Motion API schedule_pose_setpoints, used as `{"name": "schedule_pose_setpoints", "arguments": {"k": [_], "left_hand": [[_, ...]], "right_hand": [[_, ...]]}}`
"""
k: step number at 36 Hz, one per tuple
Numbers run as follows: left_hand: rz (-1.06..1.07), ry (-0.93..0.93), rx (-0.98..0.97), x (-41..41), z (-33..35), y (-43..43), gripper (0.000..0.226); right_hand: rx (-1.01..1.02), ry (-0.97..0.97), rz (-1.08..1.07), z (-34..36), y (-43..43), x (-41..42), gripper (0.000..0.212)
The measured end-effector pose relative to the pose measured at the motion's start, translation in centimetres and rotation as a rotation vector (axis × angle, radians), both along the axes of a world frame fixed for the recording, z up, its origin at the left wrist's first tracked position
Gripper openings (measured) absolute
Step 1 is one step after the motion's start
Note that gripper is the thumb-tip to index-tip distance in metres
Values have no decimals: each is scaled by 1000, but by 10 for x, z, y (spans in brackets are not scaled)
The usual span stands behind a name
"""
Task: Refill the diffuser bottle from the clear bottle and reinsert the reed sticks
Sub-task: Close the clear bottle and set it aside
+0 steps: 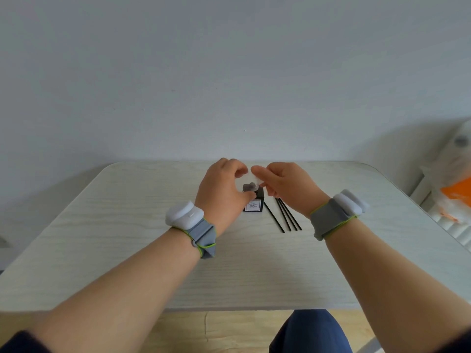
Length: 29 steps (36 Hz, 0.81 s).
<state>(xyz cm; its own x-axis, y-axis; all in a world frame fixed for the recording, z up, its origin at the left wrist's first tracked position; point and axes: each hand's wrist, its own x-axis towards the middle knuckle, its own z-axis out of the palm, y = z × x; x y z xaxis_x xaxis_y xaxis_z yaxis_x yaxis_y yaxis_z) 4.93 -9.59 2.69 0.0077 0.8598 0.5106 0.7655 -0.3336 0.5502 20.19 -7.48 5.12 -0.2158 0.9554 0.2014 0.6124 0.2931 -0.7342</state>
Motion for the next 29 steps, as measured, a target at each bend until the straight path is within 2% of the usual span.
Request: {"name": "schedule_pose_setpoints", "arguments": {"k": [2, 4, 6, 8, 9, 11, 19, 29], "left_hand": [[-8, -13, -5, 0, 0, 0, 42], [-3, 0, -9, 0, 0, 1, 41], [11, -2, -20, 0, -1, 2, 40], [26, -19, -37, -1, -2, 3, 40], [32, -24, -49, -1, -3, 3, 39], [32, -39, -80, -2, -3, 4, 38], [8, -26, -77, -2, -3, 1, 37], [53, 174, 77, 2, -6, -1, 35]], "right_hand": [[-14, 22, -9, 0, 0, 1, 58], [-31, 74, -12, 0, 2, 2, 56], [-33, 122, -7, 1, 2, 3, 44], [-33, 128, 44, 4, 0, 5, 23], [-34, 125, 81, 5, -1, 6, 22], [-16, 106, 135, 4, -1, 7, 28], [0, 9, 97, 0, 2, 1, 19], [-11, -31, 61, -4, 5, -6, 21]]}}
